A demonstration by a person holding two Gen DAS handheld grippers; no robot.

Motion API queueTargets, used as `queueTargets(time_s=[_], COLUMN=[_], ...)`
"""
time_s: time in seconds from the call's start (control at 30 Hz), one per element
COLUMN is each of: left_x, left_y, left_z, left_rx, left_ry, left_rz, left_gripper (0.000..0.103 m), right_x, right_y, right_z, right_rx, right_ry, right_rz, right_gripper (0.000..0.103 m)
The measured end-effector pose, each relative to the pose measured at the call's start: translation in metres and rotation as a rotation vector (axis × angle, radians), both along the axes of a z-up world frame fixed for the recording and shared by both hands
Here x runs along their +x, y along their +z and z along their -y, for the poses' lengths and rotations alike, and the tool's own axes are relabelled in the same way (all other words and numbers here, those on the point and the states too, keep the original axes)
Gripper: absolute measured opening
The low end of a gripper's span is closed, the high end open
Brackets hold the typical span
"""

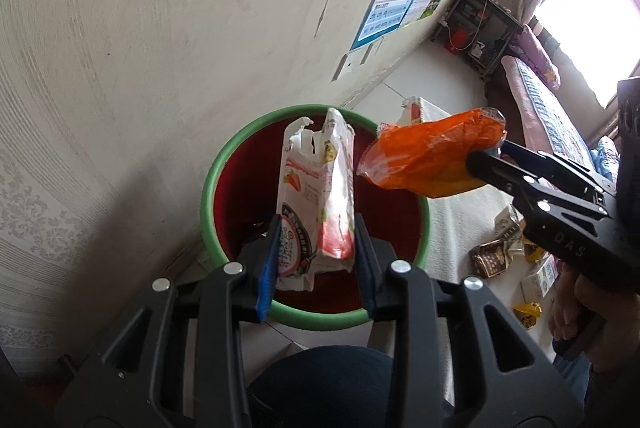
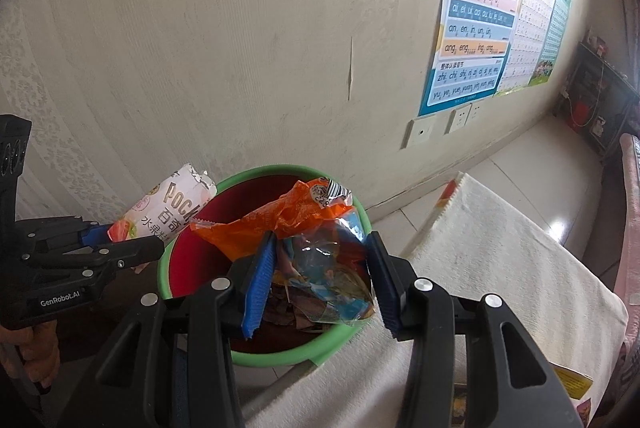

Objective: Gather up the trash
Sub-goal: 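Carry both held items over the green bucket and open both tools, then move both tools back over the trash on the table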

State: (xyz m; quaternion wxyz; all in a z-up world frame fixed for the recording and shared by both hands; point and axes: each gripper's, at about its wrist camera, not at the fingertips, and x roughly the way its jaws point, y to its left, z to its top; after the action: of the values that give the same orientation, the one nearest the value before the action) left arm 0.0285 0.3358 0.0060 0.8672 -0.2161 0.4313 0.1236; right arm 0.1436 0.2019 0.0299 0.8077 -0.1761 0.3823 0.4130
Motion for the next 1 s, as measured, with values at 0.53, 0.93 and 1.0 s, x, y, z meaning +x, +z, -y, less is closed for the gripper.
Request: queueTargets(time_s=[0.53,0.93,1.0], left_x=[-0.010,-0.022,-0.022], left_y=[-0.011,-0.009,-0.007], left_z=[-0.014,-0.007,-0.003], left_rx=[-0.012,0.025,0.026], left_ry=[0.055,0.078,0.075], left_rz=[0.007,0.000,0.000], left_gripper=[0.080,0.098,0.098], right_x=[-0.003,-0.003,-0.004], right_y=[-0.016,-0.010,-0.006], right_z=[-0.018,-0.002,0.003], right_rx=[-0.069,-0.055,-0.043], right_ry=[0.038,-0.009,-0.017], right_rz=[0.005,0.009,0.008], right_gripper=[0.080,0.095,0.095])
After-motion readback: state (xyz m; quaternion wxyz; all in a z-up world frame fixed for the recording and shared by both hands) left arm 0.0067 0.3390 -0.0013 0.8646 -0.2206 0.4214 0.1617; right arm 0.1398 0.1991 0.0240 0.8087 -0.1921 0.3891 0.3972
